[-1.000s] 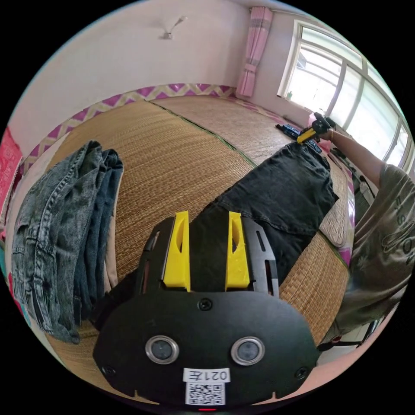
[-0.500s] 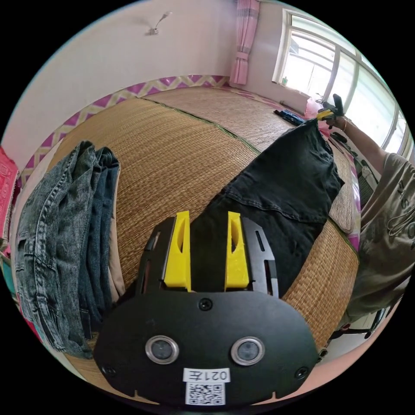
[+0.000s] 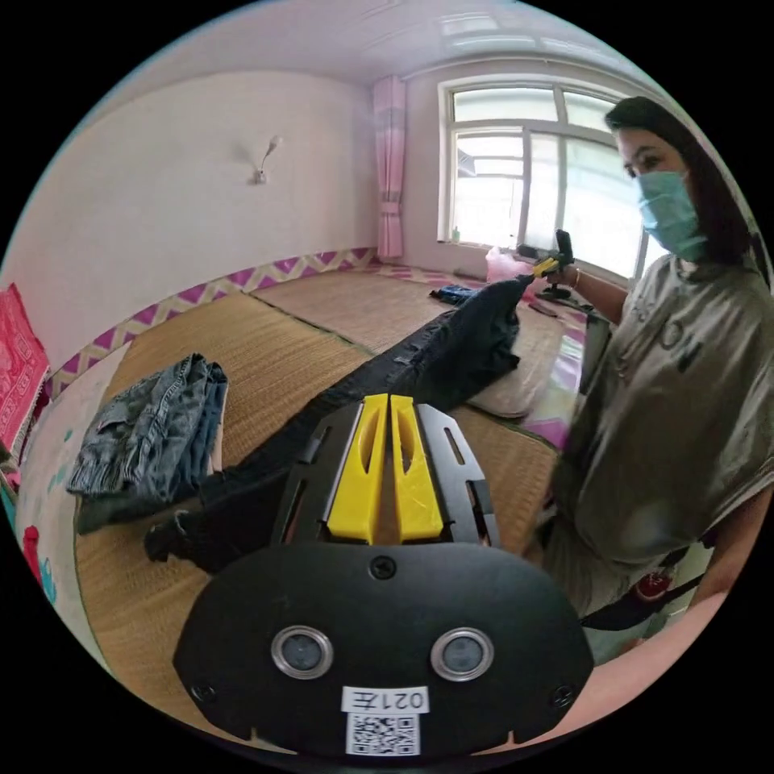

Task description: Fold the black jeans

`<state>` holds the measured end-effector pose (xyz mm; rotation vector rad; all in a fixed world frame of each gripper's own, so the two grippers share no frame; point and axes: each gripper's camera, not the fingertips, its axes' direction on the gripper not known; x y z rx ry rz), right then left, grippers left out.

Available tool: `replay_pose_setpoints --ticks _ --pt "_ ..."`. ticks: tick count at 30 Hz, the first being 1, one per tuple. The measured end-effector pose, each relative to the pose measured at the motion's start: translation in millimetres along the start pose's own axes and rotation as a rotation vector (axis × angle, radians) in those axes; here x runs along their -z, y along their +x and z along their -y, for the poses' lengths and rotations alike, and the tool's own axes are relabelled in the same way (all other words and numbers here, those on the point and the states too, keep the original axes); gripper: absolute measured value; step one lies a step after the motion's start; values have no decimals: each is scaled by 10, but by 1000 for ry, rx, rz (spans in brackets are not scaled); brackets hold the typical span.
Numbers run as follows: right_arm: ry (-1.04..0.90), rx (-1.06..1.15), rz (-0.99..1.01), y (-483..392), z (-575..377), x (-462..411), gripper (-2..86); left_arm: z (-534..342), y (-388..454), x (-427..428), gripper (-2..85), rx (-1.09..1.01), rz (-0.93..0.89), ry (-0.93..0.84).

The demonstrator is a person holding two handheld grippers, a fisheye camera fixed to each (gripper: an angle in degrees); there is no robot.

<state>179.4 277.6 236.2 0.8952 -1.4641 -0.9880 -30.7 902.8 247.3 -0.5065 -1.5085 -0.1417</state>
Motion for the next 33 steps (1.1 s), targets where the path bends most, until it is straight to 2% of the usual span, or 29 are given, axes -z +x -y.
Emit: replay_pose_setpoints --ticks 3,8,9,12,15,17,18,20,22,23,24,26,27,29,33 --pt "-30 -37 48 -567 -399 90 -9 -551 388 171 -9 64 -48 -39" --pt "-237 -232 93 -990 -1178 -712 -9 -1668 465 -184 -9 326 -125 -114" --pt "-258 -259 91 -995 -1256 -804 -9 -1921 409 -97 -9 405 -151 24" --pt "-188 -341 76 -1006 -1428 -686 -8 -2257 264 49 -7 537 -277 122" --pt "-151 -332 133 -972 -1343 -127 -9 -2357 215 627 -3 584 -190 335" --pt "10 -330 101 -852 -1272 395 -9 -2359 114 929 8 650 -51 392" --pt "54 -340 65 -799 -1247 488 -9 -2332 -8 988 15 716 39 358" --pt "145 -382 -91 -547 -1061 602 -7 -2234 -249 872 17 764 96 213" --pt "106 -444 -204 -291 -893 454 -7 -2172 -566 557 -2 848 213 -23" --pt "46 -484 -267 -118 -818 278 -7 -2169 -630 467 -3 856 240 -78" --pt "3 -509 -293 -29 -794 171 -7 -2140 -687 443 -7 822 246 -67" --pt "-296 -570 -356 272 -799 -373 -7 -2129 -813 448 -8 836 253 -86" --pt "-371 -562 -350 311 -823 -503 -7 -2144 -906 469 -9 864 226 -87" --pt "-364 -518 -358 282 -867 -496 -7 -2185 -1031 503 -9 902 187 -78" --pt "-364 -609 -325 336 -852 -393 -7 -2211 -1283 596 -9 929 179 -77"
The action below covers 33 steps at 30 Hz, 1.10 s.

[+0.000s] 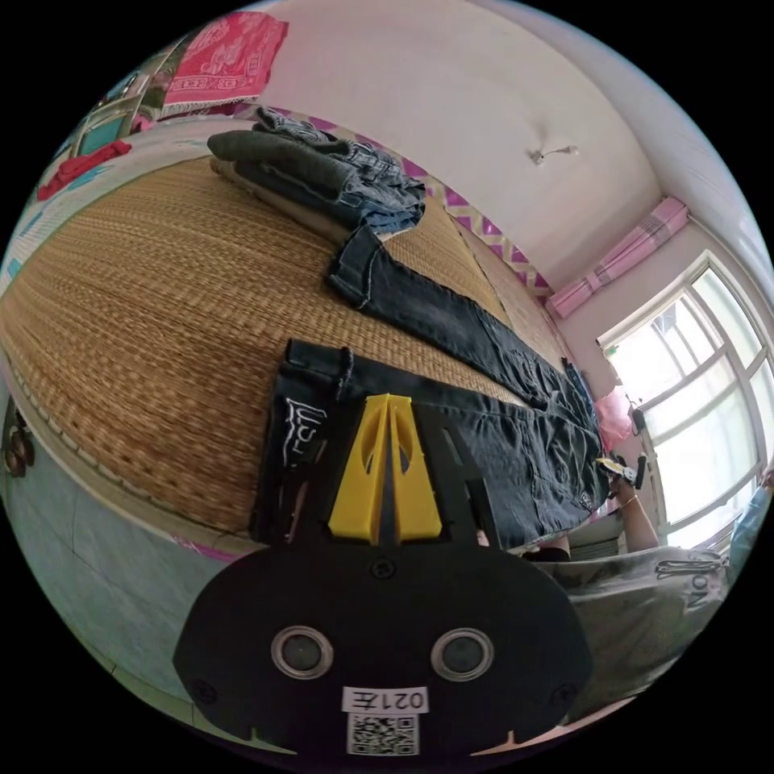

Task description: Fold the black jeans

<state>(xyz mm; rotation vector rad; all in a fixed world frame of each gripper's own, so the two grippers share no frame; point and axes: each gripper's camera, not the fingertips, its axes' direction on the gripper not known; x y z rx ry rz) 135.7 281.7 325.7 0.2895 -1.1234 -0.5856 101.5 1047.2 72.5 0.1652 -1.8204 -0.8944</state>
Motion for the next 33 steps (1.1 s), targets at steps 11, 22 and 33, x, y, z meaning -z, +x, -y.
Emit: replay_pose_setpoints --ticks 11,22,33 --pt "267 -9 -46 -245 154 940 -8 84 580 274 -9 -127 -252 63" --pt "11 -247 -196 373 -24 318 -8 -319 1588 -202 -9 -286 -222 -96" --pt "126 -389 -68 395 -1177 909 -6 -862 1176 149 -7 -155 -152 26"
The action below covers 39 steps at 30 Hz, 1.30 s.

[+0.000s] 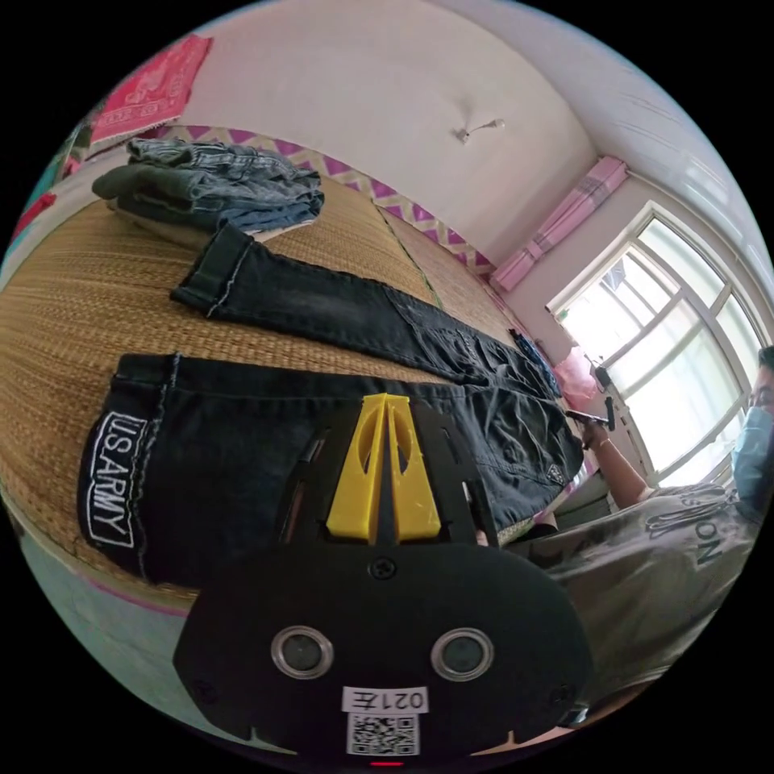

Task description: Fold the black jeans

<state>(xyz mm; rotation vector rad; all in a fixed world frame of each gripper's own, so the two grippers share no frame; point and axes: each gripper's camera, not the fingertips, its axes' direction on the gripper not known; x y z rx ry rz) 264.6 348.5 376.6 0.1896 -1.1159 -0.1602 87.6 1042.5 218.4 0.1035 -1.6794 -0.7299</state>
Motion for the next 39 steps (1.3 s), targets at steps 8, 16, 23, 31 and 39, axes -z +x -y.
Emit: replay_pose_setpoints --ticks 8,16,23,31,39 --pt "101 -272 305 281 -1906 586 39 -1037 -185 964 75 214 31 304" --pt "195 -635 487 628 -3418 526 89 -2030 -450 1405 94 528 137 401" --pt "162 -729 589 551 -3956 66 93 -2016 -674 1281 91 572 117 367" --pt "133 -772 697 507 -4267 -257 94 -1955 -936 1116 96 616 52 300" --pt "137 -795 775 293 -4401 -611 91 -1790 -1086 776 100 621 11 247"
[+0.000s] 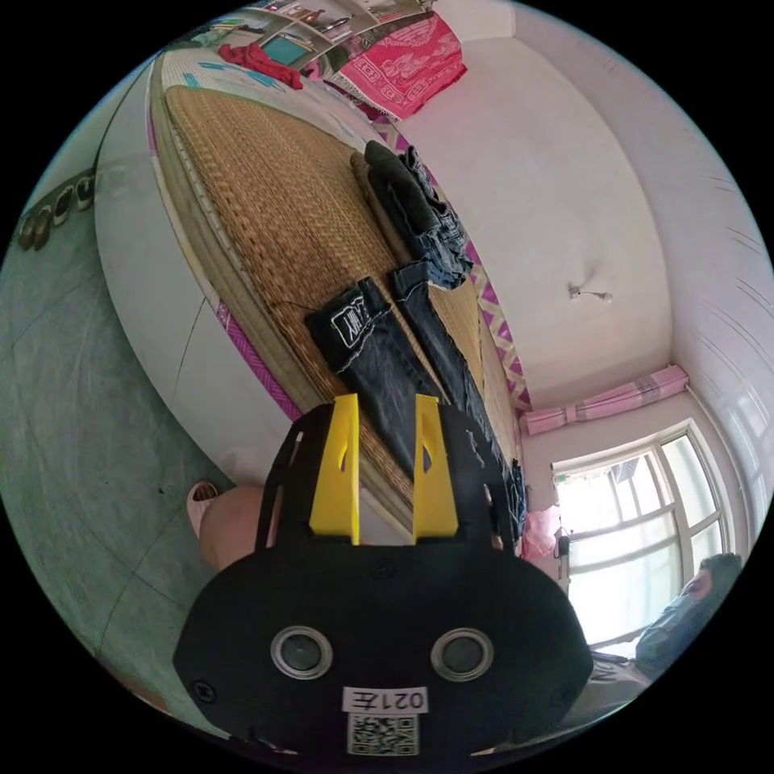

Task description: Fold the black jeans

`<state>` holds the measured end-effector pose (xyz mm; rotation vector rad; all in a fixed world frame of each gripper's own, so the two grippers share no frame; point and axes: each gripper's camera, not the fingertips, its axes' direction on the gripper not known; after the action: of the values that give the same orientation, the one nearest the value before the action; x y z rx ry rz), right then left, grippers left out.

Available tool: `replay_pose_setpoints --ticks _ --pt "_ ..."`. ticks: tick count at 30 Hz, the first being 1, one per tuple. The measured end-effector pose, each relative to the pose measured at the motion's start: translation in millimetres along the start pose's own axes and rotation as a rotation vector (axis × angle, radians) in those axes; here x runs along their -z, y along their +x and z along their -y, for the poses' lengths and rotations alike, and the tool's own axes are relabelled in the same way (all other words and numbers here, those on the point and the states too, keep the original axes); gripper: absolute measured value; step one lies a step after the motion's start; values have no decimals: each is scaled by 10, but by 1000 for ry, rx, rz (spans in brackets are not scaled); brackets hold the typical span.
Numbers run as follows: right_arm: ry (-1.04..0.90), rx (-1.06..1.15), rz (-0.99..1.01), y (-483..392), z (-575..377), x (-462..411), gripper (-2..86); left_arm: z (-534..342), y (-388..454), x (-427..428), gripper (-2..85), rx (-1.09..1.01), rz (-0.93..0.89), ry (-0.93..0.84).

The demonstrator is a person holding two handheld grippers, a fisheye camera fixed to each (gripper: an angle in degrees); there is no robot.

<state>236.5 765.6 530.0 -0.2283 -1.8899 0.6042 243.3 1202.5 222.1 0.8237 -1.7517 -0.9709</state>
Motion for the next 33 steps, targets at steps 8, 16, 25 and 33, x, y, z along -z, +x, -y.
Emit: replay_pose_setpoints --ticks 8,16,25,33 --pt "-30 36 -53 37 46 -484 27 266 116 -624 63 -23 17 -70" --pt "-42 2 166 95 86 -575 0 546 323 -975 -9 -151 9 -131" --pt "-136 166 113 -1086 1232 -1443 0 1782 2261 -1984 -10 -530 318 -437" --pt "-245 204 -122 -1490 2696 -3445 1 3303 2705 -4204 -10 -452 474 -682"
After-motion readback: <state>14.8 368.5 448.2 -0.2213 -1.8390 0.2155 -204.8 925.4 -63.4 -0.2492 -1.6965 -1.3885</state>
